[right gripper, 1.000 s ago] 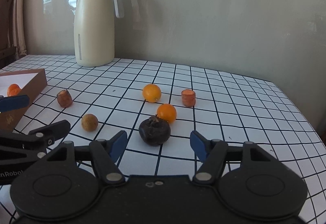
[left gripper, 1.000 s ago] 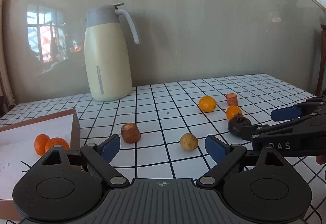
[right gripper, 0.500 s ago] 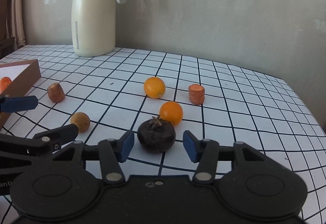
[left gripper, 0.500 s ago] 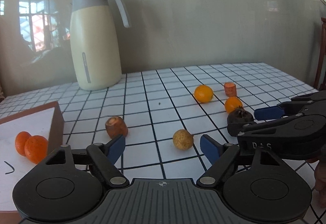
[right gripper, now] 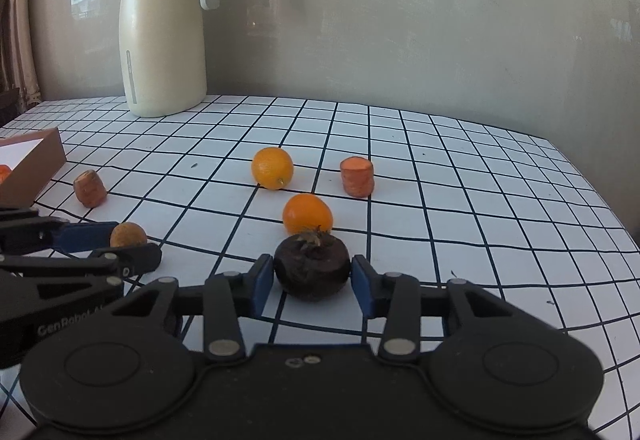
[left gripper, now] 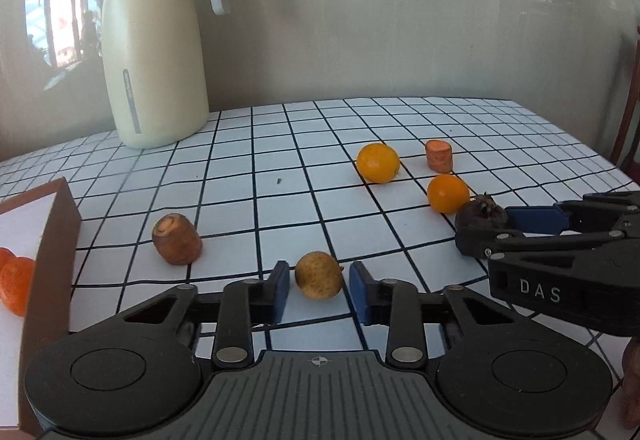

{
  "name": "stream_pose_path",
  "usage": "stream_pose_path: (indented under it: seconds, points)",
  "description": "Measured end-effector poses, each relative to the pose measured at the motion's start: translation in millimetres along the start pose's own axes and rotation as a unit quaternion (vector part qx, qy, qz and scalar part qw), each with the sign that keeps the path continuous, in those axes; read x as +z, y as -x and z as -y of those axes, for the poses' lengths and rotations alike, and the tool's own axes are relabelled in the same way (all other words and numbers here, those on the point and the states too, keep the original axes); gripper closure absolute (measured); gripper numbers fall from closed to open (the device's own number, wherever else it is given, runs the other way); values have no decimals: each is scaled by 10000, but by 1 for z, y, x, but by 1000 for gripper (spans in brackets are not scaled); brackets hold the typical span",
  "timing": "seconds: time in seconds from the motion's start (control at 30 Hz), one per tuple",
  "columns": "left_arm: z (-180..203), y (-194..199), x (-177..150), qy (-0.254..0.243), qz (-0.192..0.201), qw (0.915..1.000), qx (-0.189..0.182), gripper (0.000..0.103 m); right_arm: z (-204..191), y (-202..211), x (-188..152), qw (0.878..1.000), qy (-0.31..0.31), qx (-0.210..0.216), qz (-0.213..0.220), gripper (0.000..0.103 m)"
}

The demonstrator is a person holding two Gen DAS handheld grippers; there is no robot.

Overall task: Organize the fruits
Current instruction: 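Grasp the small yellow fruit with the left gripper while the right gripper grasps the dark mangosteen, then carry the yellow fruit and mangosteen over the white tray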

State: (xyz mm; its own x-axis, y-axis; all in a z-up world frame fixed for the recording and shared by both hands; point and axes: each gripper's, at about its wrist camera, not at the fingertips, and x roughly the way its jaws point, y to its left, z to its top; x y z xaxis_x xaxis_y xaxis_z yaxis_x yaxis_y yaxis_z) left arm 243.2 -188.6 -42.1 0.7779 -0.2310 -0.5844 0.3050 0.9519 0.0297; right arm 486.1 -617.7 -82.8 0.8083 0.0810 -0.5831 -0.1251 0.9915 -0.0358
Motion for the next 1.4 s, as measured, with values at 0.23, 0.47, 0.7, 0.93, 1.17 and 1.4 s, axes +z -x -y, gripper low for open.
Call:
stream_pose_path:
  seconds: [0.23,0.47,0.7,0.93,1.17,1.4]
  points:
    - [3,5,-1,-99,146,9998,19,77,5,11,4,9998,-156,-24,119,70]
    - [2,20,-2,-159,233,9996,6,77,8,25,7,9995,-197,-103,241,70]
    - [1,48,5,-253,488,9985,-18,77,1,43,11,9990,-135,-141,394,70]
    - [-10,79,9,-248,736,9970,31,77,-16,58,18,9985,0,-106,544,70]
    - [-30,105,9,-175,930,9954,147,78,-39,72,28,9974,143,-1,709,70]
    - [-57,128,9,-56,1115,9932,319,78,-67,78,37,9957,300,182,857,70]
